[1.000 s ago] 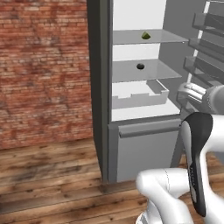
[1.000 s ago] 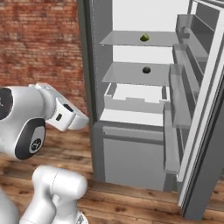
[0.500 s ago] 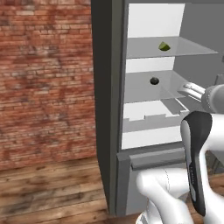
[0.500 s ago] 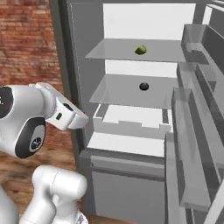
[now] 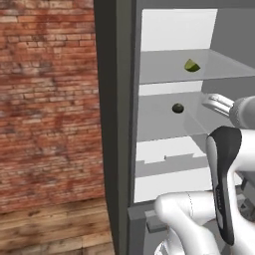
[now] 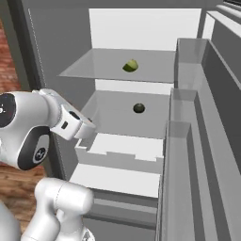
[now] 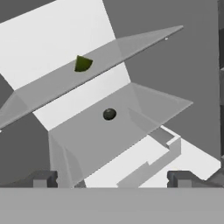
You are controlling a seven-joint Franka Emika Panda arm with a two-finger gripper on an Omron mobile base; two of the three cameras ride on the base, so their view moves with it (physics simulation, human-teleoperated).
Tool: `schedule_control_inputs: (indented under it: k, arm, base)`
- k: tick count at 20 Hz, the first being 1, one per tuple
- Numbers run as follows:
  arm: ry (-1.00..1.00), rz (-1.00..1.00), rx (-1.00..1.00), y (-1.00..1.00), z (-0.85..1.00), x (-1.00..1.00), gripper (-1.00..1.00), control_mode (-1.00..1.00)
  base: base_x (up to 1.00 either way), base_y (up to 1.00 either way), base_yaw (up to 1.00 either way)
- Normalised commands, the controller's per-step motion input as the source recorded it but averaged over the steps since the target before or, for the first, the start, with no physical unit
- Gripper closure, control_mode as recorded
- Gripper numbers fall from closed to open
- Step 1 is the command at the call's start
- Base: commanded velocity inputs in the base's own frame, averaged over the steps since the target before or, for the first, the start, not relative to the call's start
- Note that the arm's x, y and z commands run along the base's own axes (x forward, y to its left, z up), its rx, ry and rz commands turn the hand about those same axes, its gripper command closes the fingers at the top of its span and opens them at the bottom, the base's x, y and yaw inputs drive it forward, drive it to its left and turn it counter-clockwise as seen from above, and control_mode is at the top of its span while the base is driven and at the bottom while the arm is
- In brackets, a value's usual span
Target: Take the lemon wedge from the fridge and place it on the plate with fish on the dining counter.
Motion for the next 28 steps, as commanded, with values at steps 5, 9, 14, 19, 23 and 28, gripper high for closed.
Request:
schedule_control_inputs:
  k: [5,9,14,19,23,28]
  arm:
    - [0.00,0.00,0.00,0.00,0.00,0.00,-1.00,1.00]
    - [0.00,0.00,0.00,0.00,0.00,0.00,-1.00,1.00]
    - [0.06,-0.02,-0.01,-0.16,0.50,-0.10,-1.00,-1.00]
    - [0.23,0.03,-0.01,-0.31,0.88,-0.01,-1.00,-1.00]
    - [0.28,0.18,0.00,-0.07,0.30,0.04,-1.00,-1.00]
    - [0.09,0.12,-0.01,-0.01,0.00,0.09,-1.00,-1.00]
  base:
    - [0.22,0.00,0.00]
    - [-0.04,0.00,0.00]
    - [-0.05,-0.02,-0.03]
    - [0.00,0.00,0.00]
    - [0.00,0.00,0.00]
    - [0.00,0.00,0.00]
